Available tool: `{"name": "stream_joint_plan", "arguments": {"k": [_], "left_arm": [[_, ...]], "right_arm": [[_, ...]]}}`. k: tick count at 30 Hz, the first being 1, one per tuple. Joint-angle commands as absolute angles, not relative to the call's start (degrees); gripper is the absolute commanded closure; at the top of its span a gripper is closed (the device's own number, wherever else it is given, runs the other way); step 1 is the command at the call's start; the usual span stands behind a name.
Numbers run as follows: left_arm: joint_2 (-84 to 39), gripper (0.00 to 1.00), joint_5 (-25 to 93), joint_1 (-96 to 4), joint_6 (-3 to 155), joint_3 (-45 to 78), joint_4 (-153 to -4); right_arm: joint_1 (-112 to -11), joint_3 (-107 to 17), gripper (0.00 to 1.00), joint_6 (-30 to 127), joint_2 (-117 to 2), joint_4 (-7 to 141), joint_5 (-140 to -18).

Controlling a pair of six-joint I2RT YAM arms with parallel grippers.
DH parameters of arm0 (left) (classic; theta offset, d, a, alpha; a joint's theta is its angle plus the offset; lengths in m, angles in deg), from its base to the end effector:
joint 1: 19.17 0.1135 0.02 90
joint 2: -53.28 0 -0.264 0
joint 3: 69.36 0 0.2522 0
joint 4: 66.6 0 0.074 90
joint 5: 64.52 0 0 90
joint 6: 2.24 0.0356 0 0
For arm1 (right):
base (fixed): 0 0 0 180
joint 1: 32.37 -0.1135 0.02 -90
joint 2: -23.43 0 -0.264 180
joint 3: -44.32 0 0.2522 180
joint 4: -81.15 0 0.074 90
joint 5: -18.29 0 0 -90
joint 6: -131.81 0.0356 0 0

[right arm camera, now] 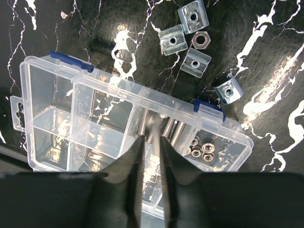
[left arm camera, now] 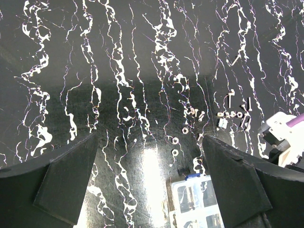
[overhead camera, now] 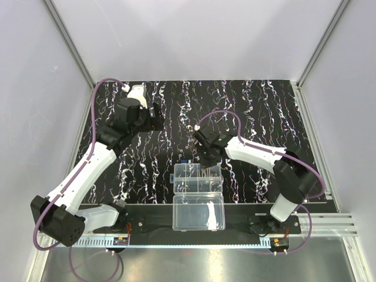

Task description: Sort the screws and nuts into containers

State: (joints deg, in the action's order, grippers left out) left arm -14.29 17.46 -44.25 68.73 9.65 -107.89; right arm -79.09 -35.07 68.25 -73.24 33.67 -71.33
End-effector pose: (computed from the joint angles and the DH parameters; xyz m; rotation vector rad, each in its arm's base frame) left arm 0.2387 -0.1062 0.3532 0.0257 2.1021 -0.3203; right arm 0.2320 0.2461 0.2017 -0.4841 2.7187 0.3611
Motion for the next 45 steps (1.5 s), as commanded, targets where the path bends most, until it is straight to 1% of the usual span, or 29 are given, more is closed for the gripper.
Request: {"name": "stream_joint_plan", "arguments": {"k": [1,2,4,5,10,12,16,17,19,23,27,30,32,36,41,45], "left_arm": [[-14.05,0.01,17.21,-44.49,68.95,11.81,-106.29],[-14.14,0.01,17.21,-44.4,68.86,11.81,-106.29],[-14.05,0.01,17.21,-44.49,68.86,11.81,-106.11],[-14.05,0.01,17.21,-44.49,68.86,11.81,-106.2],[-14.05,0.01,17.3,-44.49,68.95,11.72,-106.11],[-13.96,0.01,17.04,-44.49,68.95,11.72,-106.11],[-13.61,0.01,16.69,-44.49,69.04,11.72,-106.03],[-13.43,0.01,16.6,-44.49,69.04,11.63,-106.02],[-13.43,0.01,16.51,-44.49,69.04,11.63,-106.02],[-13.35,0.01,16.25,-44.49,69.12,11.55,-105.85],[-13.7,0.01,16.07,-44.49,69.21,11.46,-105.94],[-13.87,0.01,15.9,-44.49,69.21,11.46,-105.94],[-13.87,0.01,15.81,-44.49,69.3,11.37,-105.85],[-13.79,0.01,15.72,-44.49,69.21,11.28,-105.76],[-13.87,0.01,15.63,-44.4,69.3,11.11,-105.59],[-13.79,0.01,15.02,-44.49,69.48,11.19,-105.59]], "right_arm": [[-79.74,-37.64,0.74,67.92,-72.29,32.76,-71.53],[-79.74,-38.17,0.67,67.83,-72.29,32.76,-71.53],[-79.74,-39.14,0.61,67.22,-72.02,31.79,-71.1],[-79.74,-40.53,0.56,66.95,-71.94,30.48,-69.87],[-78.78,-46.51,0.49,67.13,-70.97,25.73,-61.88],[-76.07,-48.8,0.46,67.21,-70.71,25.9,-60.9],[-66.67,-50.92,0.46,69.32,-71.75,28.7,-63.17],[-62.82,-51.27,0.46,70.54,-72.28,30.1,-64.49],[-60.86,-51.97,0.47,71.17,-74.38,31.08,-64.33],[-60.5,-55.48,0.48,70.47,-79.31,31.09,-60.73],[-60.5,-56.1,0.49,70.03,-83.09,33.19,-59.41],[-60.41,-57.24,0.49,69.06,-85.9,34.6,-55.81],[-59.45,-60.4,0.49,69.15,-88.71,33.56,-52.91],[-56.02,-65.68,0.53,73.27,-93.72,32.58,-54.3],[-55.66,-68.05,0.53,75.99,-96.63,35.83,-53.87],[-55.57,-71.39,0.54,77.67,-101.36,34.87,-52.46]]}}
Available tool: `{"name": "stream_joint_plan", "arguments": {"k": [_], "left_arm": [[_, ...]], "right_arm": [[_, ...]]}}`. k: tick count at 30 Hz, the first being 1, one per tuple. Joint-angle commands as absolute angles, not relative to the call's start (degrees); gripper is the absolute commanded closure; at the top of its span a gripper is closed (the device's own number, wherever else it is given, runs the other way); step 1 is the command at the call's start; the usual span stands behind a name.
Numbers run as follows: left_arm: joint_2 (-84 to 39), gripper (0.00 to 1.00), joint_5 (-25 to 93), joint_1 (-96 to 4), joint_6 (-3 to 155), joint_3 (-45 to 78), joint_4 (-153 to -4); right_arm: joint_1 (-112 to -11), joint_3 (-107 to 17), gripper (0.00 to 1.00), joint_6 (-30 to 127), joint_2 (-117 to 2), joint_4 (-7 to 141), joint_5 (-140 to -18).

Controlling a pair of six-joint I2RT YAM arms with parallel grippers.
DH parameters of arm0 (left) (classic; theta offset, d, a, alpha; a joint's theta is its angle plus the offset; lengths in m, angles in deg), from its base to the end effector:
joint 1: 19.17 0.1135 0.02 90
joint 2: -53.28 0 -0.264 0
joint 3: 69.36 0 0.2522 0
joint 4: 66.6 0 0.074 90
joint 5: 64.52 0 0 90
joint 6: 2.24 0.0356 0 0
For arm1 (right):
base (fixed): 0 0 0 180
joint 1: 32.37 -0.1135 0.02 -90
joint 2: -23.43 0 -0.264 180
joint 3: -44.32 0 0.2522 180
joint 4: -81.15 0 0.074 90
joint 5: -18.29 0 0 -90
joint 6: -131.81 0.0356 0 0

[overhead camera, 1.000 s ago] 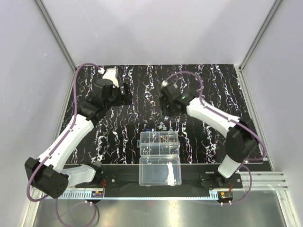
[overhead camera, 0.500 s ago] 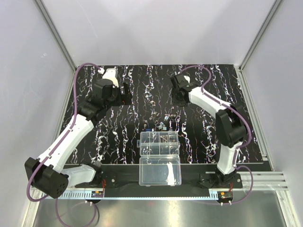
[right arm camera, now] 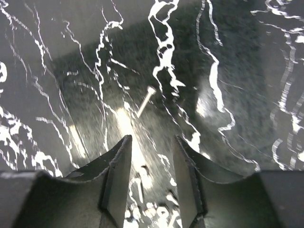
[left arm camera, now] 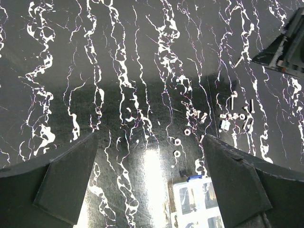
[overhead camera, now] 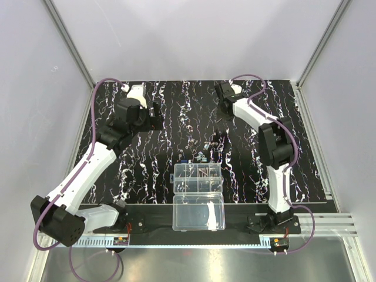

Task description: Sort the screws and nuts into containers

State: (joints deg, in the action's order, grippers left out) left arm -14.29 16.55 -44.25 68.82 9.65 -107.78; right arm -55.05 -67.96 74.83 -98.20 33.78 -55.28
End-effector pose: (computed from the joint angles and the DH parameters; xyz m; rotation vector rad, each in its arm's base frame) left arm 0.2390 -0.1057 0.3534 0.0174 2.0973 -0.3040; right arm 0.4344 0.1706 0.2069 0.3326 2.4792 0.0299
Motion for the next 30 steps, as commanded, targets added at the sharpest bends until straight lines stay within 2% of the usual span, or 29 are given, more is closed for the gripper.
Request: {"name": "stream_joint_plan", "arguments": {"k": [1,24,30], "left_arm": [[-13.7,0.01,14.84,-44.49,69.48,11.19,-105.67],[-13.26,0.01,11.41,-44.49,70.88,11.37,-106.11],[-13.17,0.01,11.24,-44.49,70.97,11.37,-106.11]], "right_arm": [[-55.57,-72.62,0.55,77.93,-102.07,34.86,-52.29],[-55.49,-82.47,0.61,77.59,-112.1,29.5,-48.95],[-55.57,-82.82,0.69,77.06,-113.24,28.71,-49.03]]}}
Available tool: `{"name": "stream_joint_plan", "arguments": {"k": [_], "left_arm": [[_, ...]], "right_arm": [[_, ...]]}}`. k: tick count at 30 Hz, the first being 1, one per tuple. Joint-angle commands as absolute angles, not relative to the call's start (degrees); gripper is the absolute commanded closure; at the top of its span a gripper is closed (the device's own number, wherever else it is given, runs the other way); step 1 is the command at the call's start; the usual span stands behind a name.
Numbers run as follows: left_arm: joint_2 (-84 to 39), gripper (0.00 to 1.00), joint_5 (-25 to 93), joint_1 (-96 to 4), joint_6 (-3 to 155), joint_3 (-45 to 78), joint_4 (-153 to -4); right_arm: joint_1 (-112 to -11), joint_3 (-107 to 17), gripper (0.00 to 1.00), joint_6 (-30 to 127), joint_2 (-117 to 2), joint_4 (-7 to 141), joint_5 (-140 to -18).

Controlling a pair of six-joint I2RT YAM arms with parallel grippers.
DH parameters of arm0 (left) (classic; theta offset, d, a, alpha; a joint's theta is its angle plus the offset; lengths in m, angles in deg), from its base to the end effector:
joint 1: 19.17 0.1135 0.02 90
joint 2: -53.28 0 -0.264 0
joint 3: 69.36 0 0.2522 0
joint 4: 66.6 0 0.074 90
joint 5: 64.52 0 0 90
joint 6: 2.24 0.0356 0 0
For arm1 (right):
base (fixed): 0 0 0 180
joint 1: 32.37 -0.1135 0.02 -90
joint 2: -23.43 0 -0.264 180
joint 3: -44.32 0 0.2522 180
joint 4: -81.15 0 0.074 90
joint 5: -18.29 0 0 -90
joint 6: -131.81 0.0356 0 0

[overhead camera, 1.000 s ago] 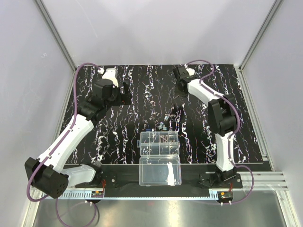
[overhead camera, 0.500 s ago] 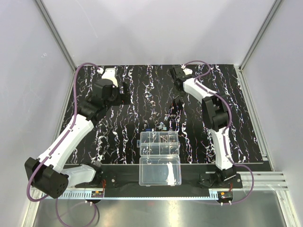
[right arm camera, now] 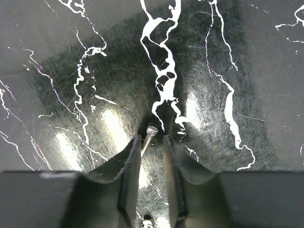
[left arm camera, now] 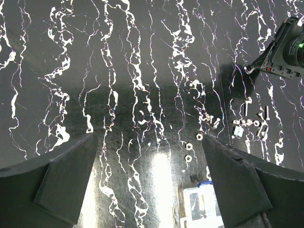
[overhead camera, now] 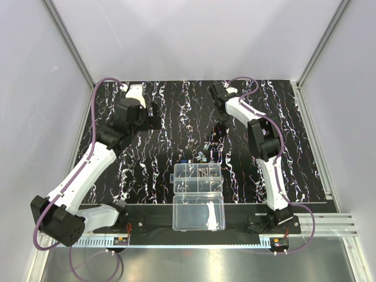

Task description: Sort the screws and nuts into containers

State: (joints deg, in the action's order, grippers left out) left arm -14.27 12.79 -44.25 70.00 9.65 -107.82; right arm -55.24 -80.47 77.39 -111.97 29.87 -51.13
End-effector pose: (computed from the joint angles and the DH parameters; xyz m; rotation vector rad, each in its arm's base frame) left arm 0.2395 -0.1034 0.3536 -0.0011 2.0841 -0.2254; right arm 0.4715 0.1853 0.1578 0.3962 2.5139 -0.0921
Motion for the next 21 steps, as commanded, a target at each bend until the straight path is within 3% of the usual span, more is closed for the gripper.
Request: {"name": "stream_joint_plan", "arguments": {"k": [1,9,21], "left_arm": [[-13.26,0.01,11.24,-44.49,70.97,11.37,-106.11],[-13.17,0.01,11.24,-44.49,70.88,11.37,-106.11],[-12.99,0.01,11.76,-44.57,70.79,11.54,-106.29]], "right_arm": [[-55.57,-82.82,0.71,76.88,-113.24,28.8,-49.03],[-55.66,-82.82,1.0,74.16,-114.04,28.54,-49.21],[-55.66,-72.82,1.0,63.52,-98.4,35.92,-63.61]]}}
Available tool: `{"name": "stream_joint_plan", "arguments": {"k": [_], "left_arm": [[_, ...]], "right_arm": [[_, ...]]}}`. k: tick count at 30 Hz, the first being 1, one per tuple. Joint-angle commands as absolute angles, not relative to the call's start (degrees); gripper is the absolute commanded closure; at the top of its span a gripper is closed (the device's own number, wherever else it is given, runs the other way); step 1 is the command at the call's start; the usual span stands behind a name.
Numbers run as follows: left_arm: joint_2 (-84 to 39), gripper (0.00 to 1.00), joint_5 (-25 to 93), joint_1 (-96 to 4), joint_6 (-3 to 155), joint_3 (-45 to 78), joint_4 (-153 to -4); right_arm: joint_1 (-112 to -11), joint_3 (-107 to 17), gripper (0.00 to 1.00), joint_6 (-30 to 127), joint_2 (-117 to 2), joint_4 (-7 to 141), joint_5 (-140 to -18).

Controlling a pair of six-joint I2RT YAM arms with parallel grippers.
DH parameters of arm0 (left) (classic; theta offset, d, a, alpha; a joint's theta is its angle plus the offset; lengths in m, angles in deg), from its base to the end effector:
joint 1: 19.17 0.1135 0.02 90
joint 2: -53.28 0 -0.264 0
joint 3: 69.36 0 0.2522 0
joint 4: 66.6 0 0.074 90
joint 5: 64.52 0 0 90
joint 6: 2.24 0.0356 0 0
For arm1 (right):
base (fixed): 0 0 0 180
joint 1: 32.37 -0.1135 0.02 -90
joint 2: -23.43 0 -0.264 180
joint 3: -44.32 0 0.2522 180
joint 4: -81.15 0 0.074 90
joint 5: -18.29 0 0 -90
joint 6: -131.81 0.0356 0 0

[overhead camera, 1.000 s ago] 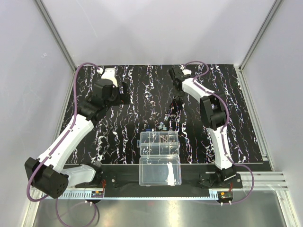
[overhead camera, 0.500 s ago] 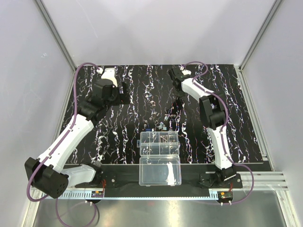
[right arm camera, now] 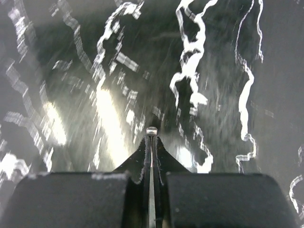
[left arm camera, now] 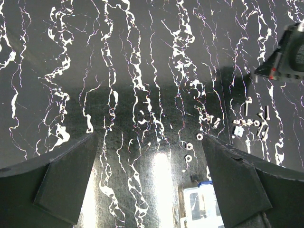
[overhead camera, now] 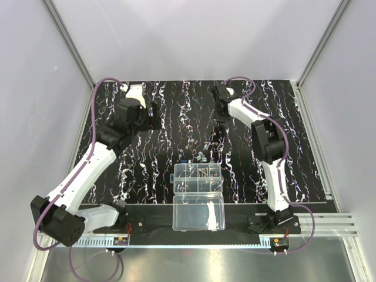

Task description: Sort the screws and nuts into containers

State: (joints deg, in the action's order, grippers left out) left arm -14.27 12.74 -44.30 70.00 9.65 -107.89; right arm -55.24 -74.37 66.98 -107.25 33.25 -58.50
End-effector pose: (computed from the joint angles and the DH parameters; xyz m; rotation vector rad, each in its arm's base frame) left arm 0.2393 -0.1036 0.3535 -0.0006 2.0851 -0.2245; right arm 0.4577 0.1842 0.1673 0.1317 2.5688 0.0096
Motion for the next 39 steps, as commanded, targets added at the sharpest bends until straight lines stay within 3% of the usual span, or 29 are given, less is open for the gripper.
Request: {"name": "stream_joint_plan", "arguments": {"k": [1,10,14,39], "left_arm": [[-12.73,0.01,11.85,-44.57,70.71,11.55,-106.29],[-12.55,0.01,13.17,-44.66,70.27,11.55,-106.2],[-12.73,0.01,13.43,-44.75,70.0,11.63,-106.38],[-13.26,0.01,17.12,-44.84,68.68,12.07,-106.47]], "right_arm": [[-55.58,-71.59,1.0,63.35,-95.52,36.09,-64.32],[-57.85,-53.74,1.0,63.7,-79.15,39.44,-74.78],[-65.56,-48.3,1.0,63.87,-73.71,39.08,-74.44],[-83.61,-25.7,1.0,70.73,-54.8,32.93,-75.93]]}}
